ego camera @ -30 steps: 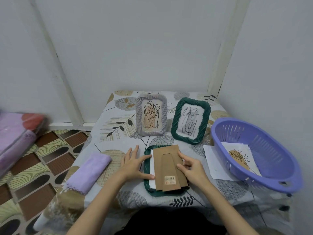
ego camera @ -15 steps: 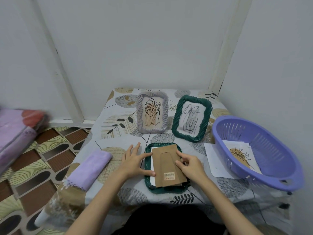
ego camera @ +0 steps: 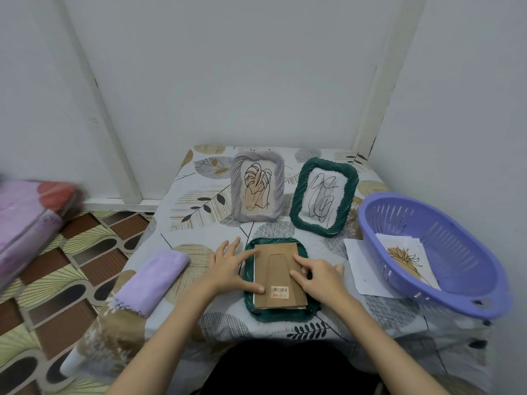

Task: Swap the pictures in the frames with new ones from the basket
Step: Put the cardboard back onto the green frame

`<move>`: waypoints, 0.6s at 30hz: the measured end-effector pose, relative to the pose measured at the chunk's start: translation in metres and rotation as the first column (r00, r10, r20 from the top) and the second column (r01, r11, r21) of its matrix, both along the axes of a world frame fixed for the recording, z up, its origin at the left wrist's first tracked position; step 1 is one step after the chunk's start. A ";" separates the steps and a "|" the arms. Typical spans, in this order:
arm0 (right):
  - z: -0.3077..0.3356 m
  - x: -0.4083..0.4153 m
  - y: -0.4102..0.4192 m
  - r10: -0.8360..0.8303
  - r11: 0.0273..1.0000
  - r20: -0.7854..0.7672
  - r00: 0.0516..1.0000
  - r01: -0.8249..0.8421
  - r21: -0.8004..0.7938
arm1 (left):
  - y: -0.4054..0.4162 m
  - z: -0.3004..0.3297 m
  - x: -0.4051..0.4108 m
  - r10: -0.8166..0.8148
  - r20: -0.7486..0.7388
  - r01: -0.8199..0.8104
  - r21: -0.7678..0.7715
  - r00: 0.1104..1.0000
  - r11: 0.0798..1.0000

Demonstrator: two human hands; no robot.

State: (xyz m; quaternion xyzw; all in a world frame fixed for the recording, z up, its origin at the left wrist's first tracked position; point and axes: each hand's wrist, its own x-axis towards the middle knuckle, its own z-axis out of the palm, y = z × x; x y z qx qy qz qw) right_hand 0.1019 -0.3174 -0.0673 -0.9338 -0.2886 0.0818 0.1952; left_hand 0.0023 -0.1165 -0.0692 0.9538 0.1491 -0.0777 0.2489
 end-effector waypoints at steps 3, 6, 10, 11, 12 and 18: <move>0.002 0.001 0.000 0.040 0.997 0.032 0.999 -0.037 -0.071 | 0.000 -0.001 0.002 -0.009 -0.033 0.010 0.025 0.999 1.000; 0.004 0.004 -0.001 0.078 0.991 -0.011 0.997 -0.079 -0.110 | 0.000 -0.001 0.004 -0.004 -0.031 0.005 0.043 1.000 0.999; 0.010 0.011 -0.003 0.114 0.986 -0.067 0.991 -0.121 -0.111 | -0.001 -0.001 0.004 -0.014 -0.034 0.016 0.061 0.999 0.998; 0.011 0.013 -0.004 0.119 0.985 -0.048 0.992 -0.124 -0.123 | -0.001 -0.002 0.004 -0.018 -0.041 0.021 0.063 0.999 0.998; 0.012 0.014 -0.005 0.129 0.981 -0.019 0.992 -0.130 -0.147 | 0.000 -0.002 0.004 -0.022 -0.046 0.025 0.066 0.999 0.998; 0.011 0.014 -0.006 0.153 0.967 0.022 0.988 -0.146 -0.208 | -0.005 0.001 0.010 -0.069 0.034 0.068 0.036 0.997 0.997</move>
